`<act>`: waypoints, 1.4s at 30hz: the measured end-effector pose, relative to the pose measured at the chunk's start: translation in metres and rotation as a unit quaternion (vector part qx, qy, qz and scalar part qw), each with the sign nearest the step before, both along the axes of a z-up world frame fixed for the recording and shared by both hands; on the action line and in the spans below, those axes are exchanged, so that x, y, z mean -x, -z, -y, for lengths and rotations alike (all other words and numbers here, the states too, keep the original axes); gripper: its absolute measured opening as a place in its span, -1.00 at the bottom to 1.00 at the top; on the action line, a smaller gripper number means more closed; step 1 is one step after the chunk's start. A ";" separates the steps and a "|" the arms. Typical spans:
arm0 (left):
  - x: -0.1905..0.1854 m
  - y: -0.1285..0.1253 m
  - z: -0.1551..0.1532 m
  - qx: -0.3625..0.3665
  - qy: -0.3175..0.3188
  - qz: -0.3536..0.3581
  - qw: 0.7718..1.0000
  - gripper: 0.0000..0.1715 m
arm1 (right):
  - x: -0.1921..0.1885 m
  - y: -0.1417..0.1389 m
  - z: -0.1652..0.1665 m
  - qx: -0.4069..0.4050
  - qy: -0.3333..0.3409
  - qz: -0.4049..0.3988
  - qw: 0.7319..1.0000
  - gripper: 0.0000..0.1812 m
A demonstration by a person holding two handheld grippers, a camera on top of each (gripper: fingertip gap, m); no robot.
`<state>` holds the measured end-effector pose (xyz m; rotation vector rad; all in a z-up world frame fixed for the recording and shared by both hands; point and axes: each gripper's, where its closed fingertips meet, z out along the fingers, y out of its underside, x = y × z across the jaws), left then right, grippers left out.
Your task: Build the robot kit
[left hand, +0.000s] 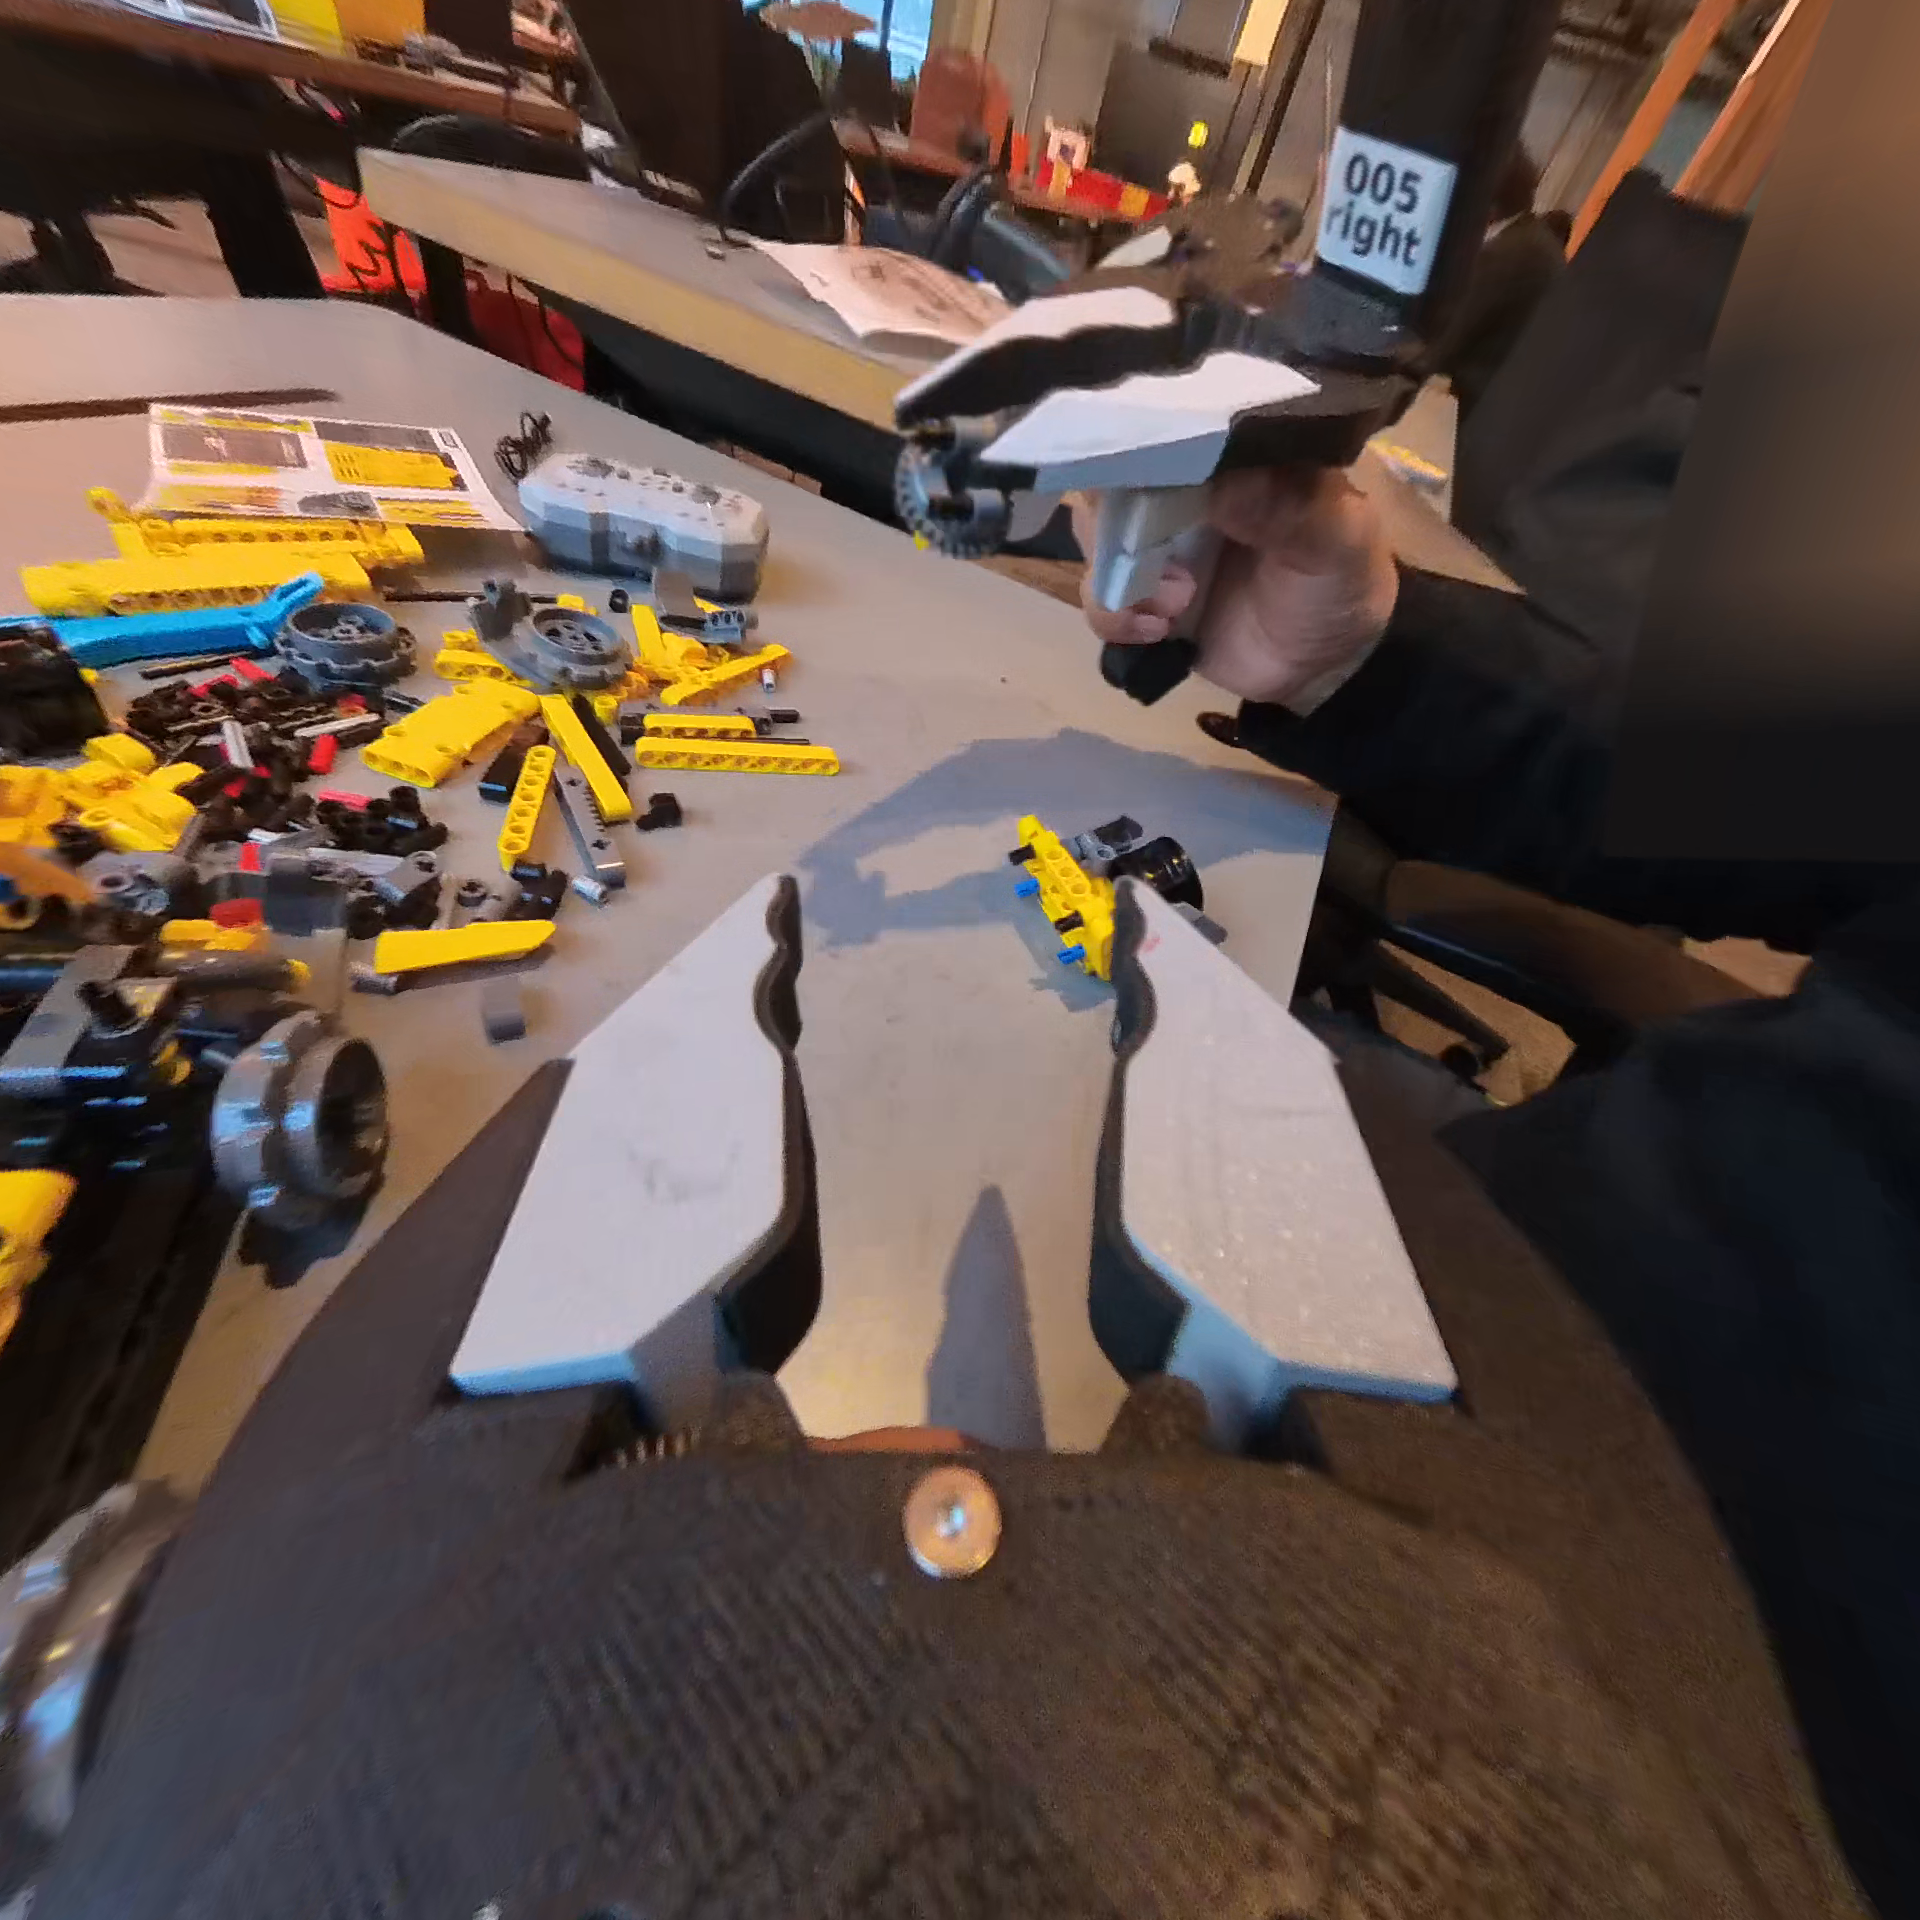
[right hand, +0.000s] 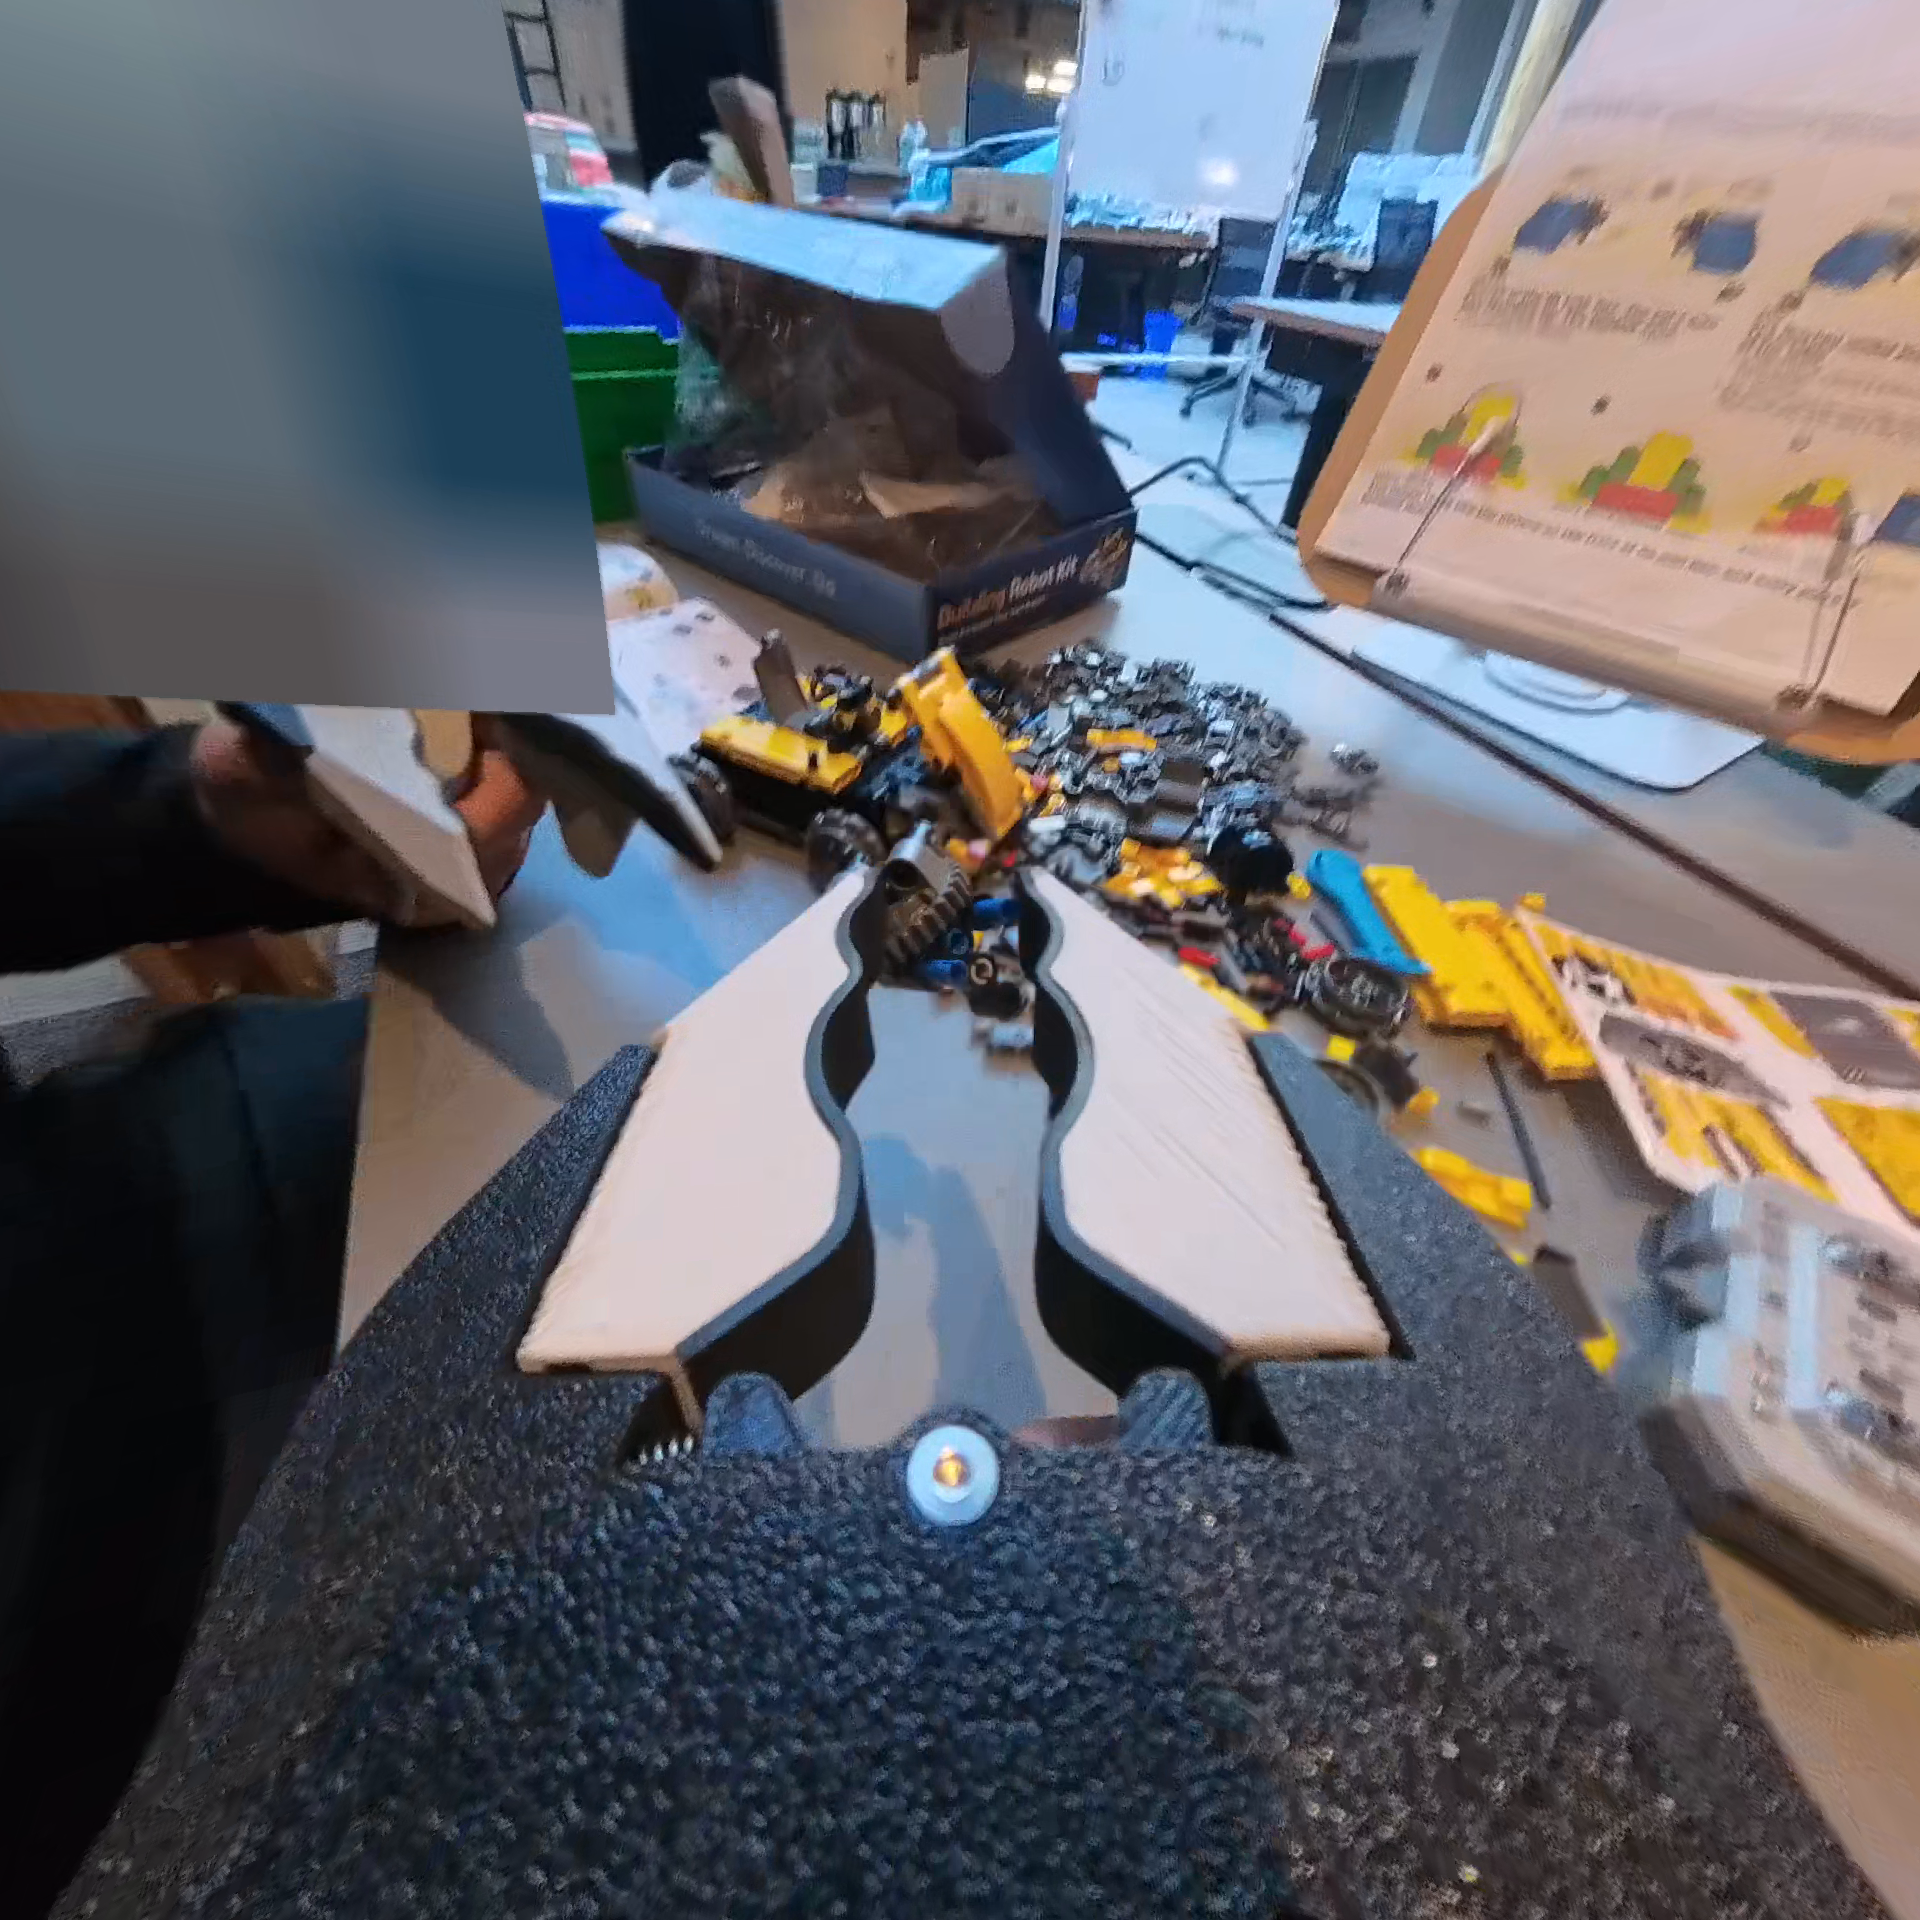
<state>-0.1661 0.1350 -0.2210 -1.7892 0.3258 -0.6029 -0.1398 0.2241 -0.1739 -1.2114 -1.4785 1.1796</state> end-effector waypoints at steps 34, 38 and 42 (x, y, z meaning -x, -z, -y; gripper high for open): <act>-0.092 -0.005 -0.040 -0.067 0.162 -0.349 0.921 -0.42 | -0.059 0.036 0.033 0.028 -0.011 0.029 0.999 -0.74; -0.098 -0.011 -0.036 -0.074 0.187 -0.350 0.915 -0.51 | -0.062 0.041 0.040 0.038 -0.014 0.051 0.998 -0.74; -0.103 -0.012 -0.032 -0.074 0.208 -0.365 0.904 -0.58 | -0.064 0.040 0.050 0.050 -0.020 0.059 0.997 -0.74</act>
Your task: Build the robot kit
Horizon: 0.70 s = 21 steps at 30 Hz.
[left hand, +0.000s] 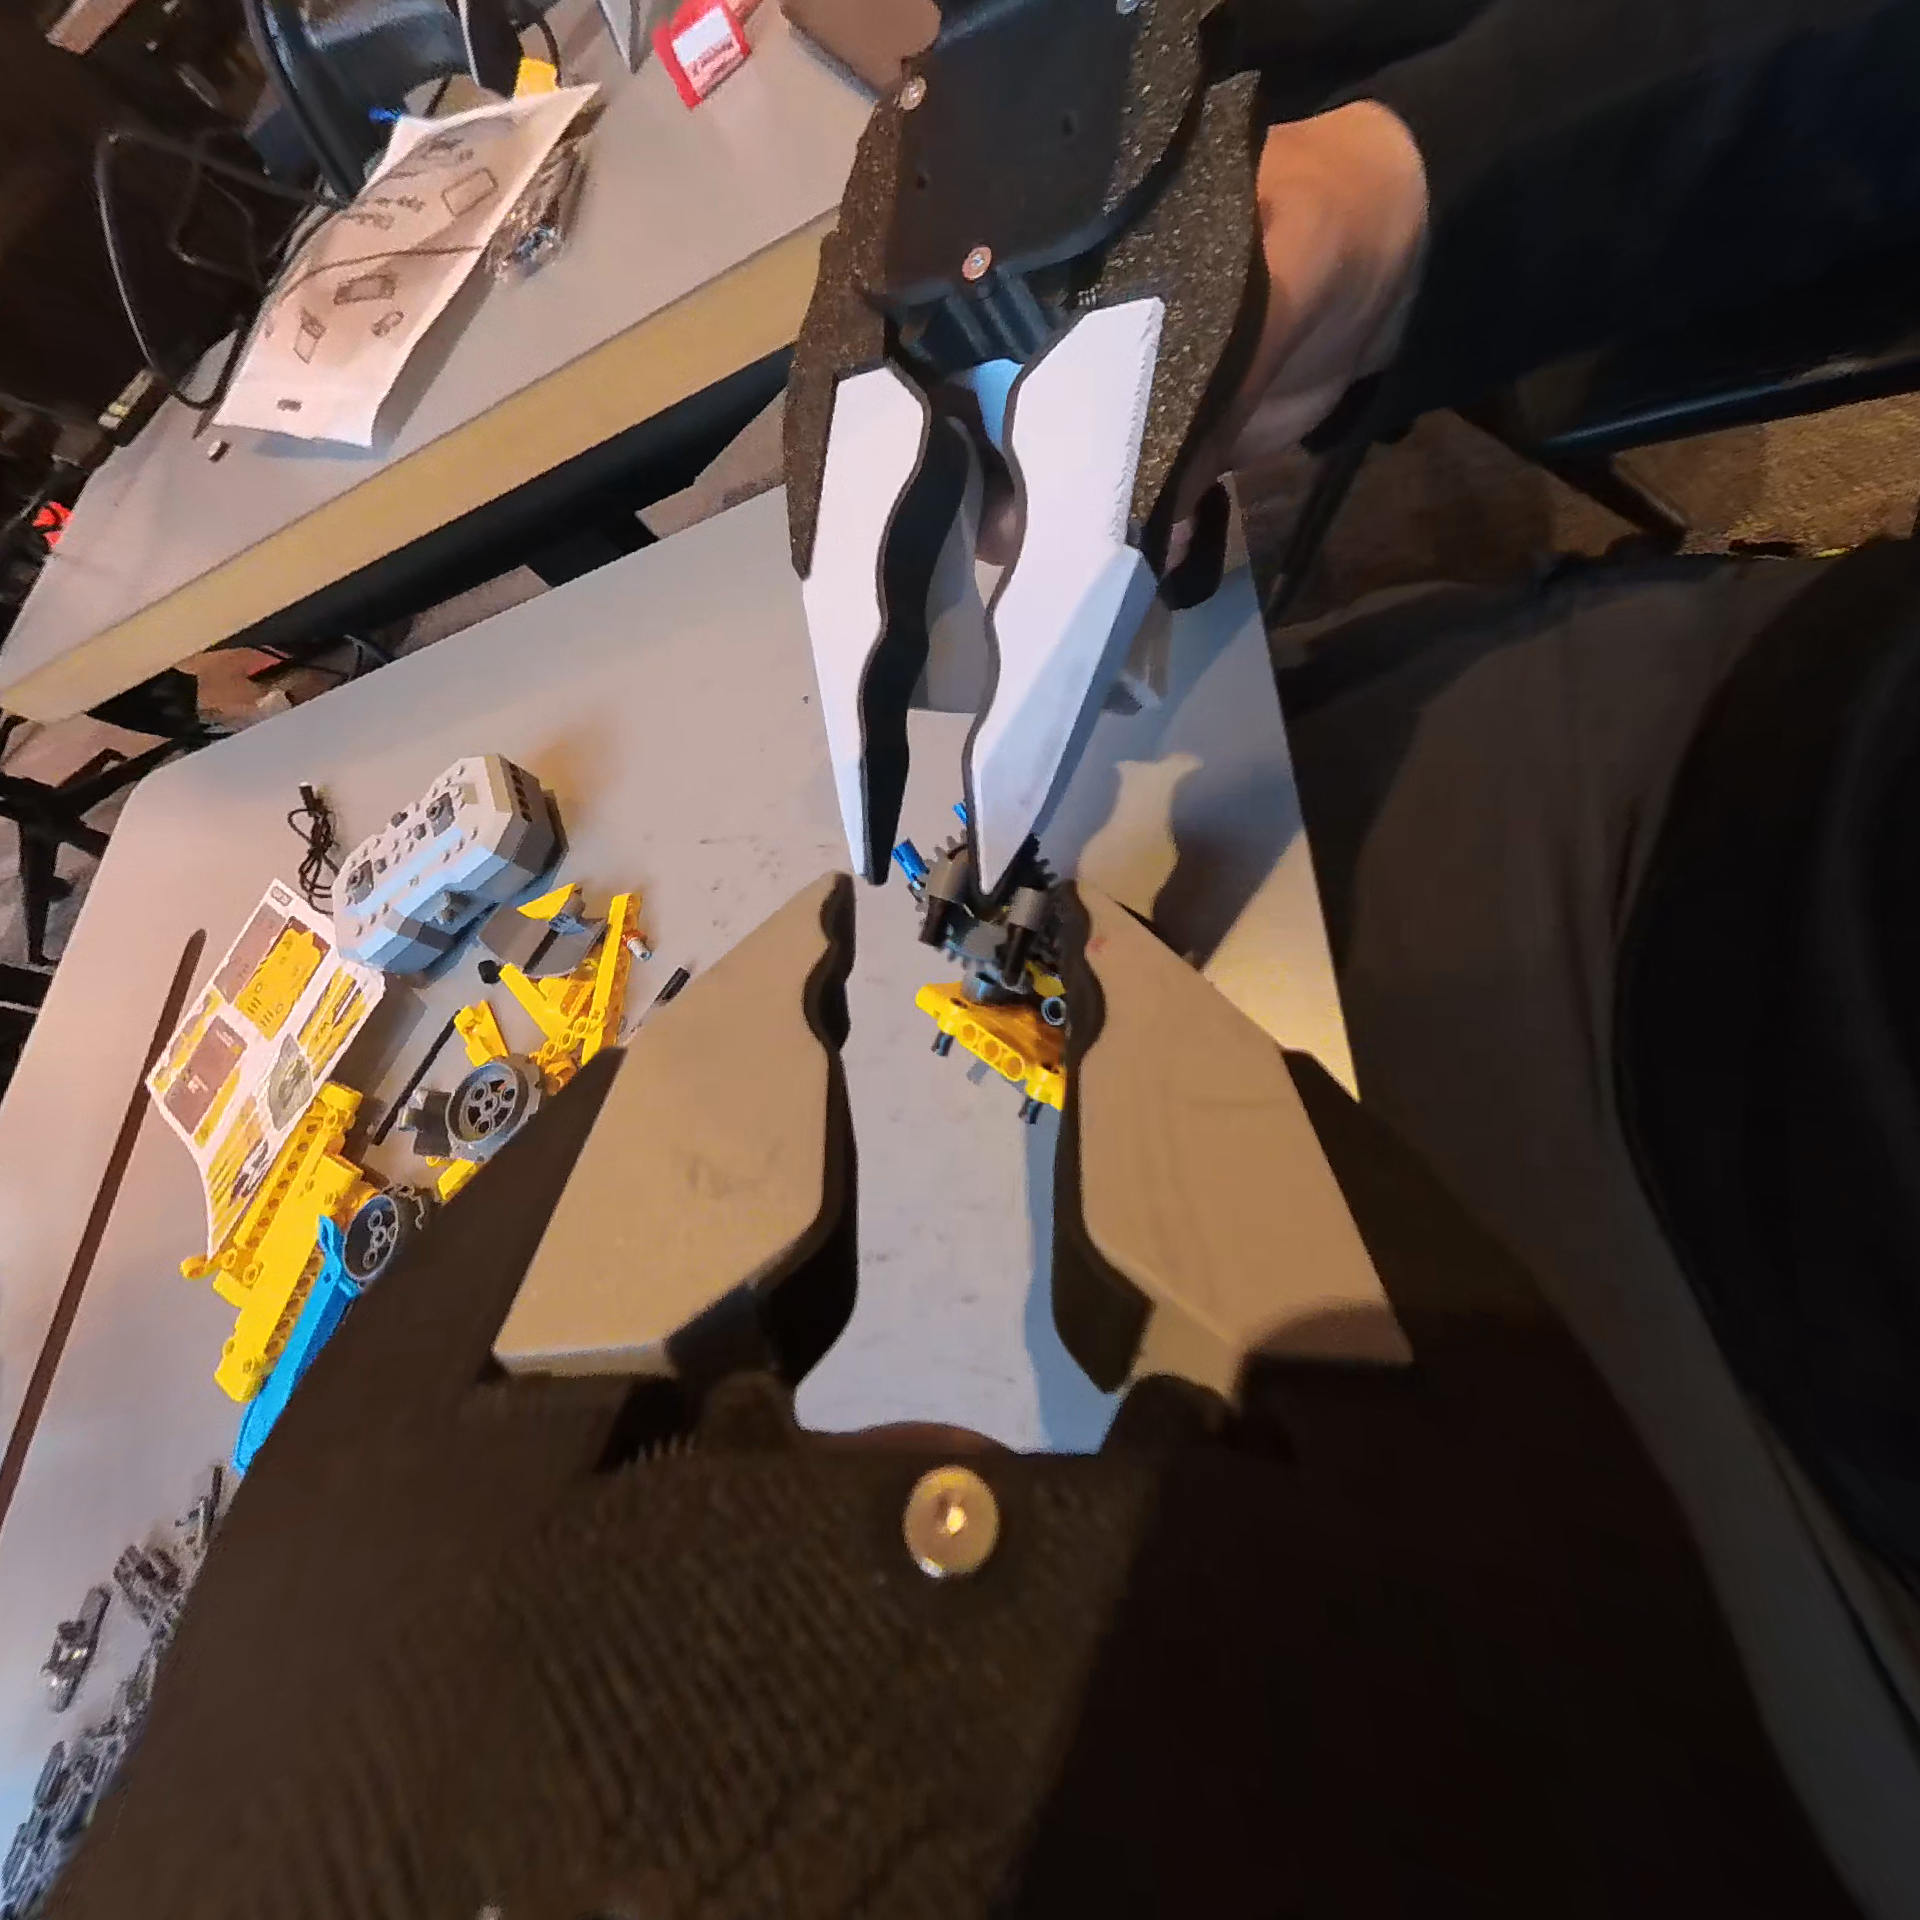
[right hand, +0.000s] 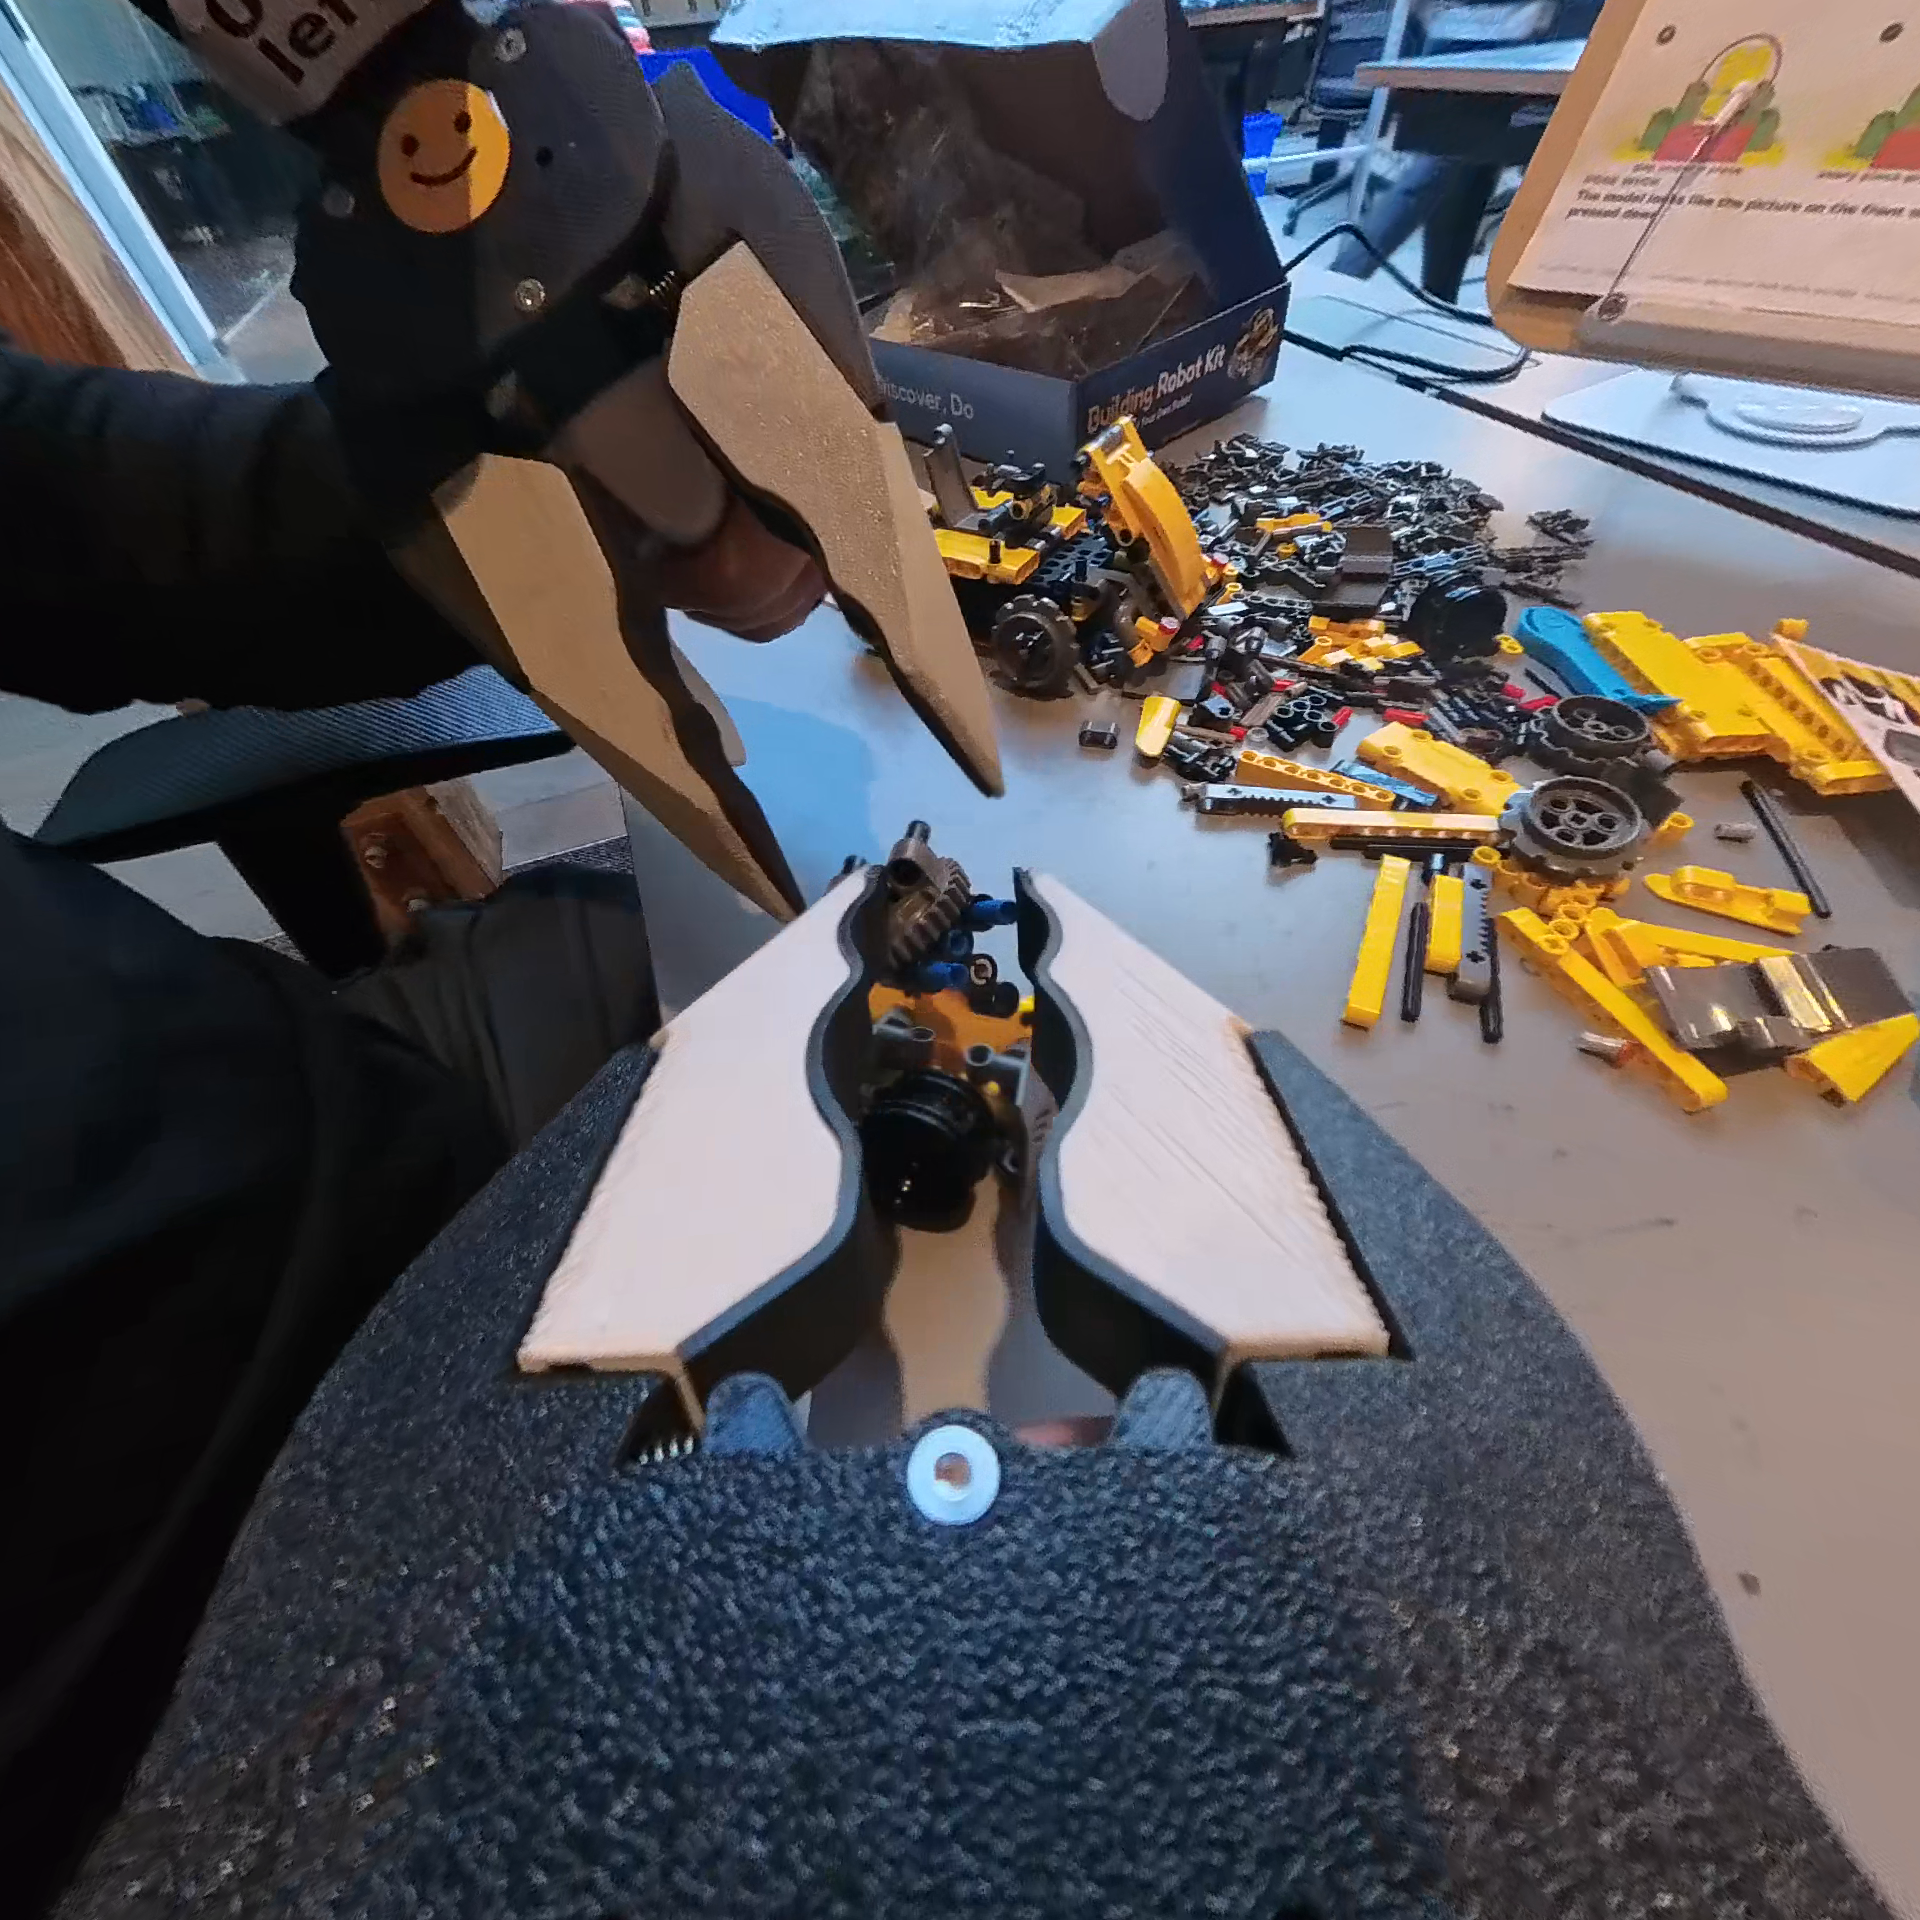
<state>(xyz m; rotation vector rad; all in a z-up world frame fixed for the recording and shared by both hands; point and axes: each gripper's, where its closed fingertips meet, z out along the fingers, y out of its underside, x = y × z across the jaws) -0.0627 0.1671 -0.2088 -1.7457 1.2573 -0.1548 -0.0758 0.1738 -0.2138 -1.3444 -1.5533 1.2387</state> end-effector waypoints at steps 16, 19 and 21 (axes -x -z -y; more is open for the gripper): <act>0.009 0.007 0.018 -0.025 -0.033 0.030 0.999 -0.75 | 0.003 -0.007 0.017 -0.011 0.005 0.002 1.000 -0.94; 0.014 0.011 0.011 -0.022 -0.044 0.042 0.998 -0.75 | 0.008 -0.002 0.011 -0.001 0.008 0.007 1.000 -0.95; 0.019 0.017 0.006 -0.007 -0.049 0.058 0.997 -0.75 | 0.011 0.004 0.005 -0.004 0.013 0.016 1.000 -0.99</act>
